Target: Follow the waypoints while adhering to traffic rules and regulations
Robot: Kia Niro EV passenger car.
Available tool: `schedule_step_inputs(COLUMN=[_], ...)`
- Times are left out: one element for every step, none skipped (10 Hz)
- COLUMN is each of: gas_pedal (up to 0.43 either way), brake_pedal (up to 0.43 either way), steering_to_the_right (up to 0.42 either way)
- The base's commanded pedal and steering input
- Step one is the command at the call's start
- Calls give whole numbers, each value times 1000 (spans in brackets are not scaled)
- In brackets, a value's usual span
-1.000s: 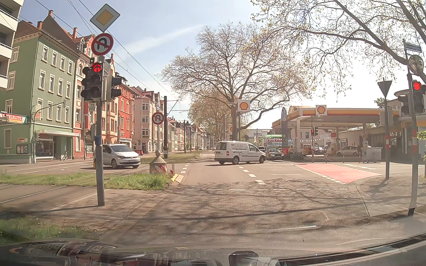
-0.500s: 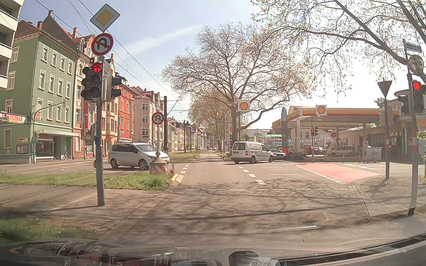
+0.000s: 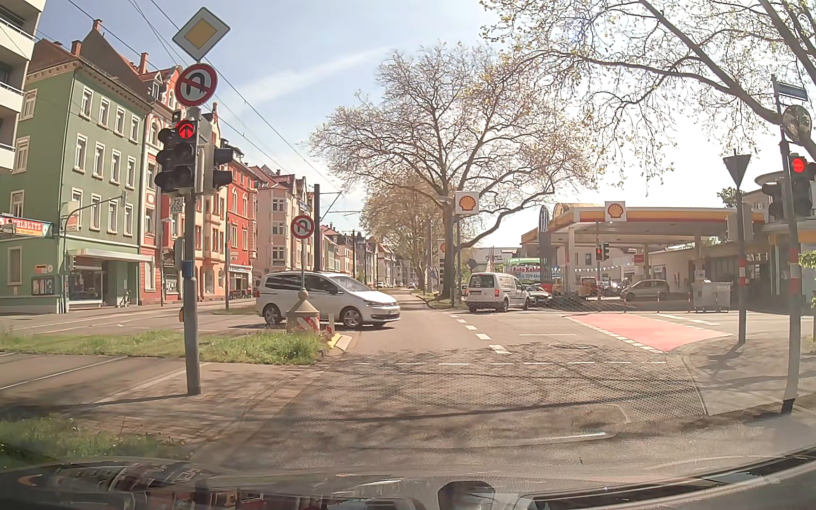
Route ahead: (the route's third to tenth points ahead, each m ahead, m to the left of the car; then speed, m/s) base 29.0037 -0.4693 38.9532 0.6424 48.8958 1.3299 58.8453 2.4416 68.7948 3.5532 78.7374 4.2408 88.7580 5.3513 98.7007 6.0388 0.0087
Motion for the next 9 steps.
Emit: schedule_step_inputs(gas_pedal=[0,0,0,0,0,0,0,0,0], brake_pedal=[220,220,220,220,220,220,220,220,220], steering_to_the_right=[-3,-3,-4,-3,-4,-4,-3,-3,-3])
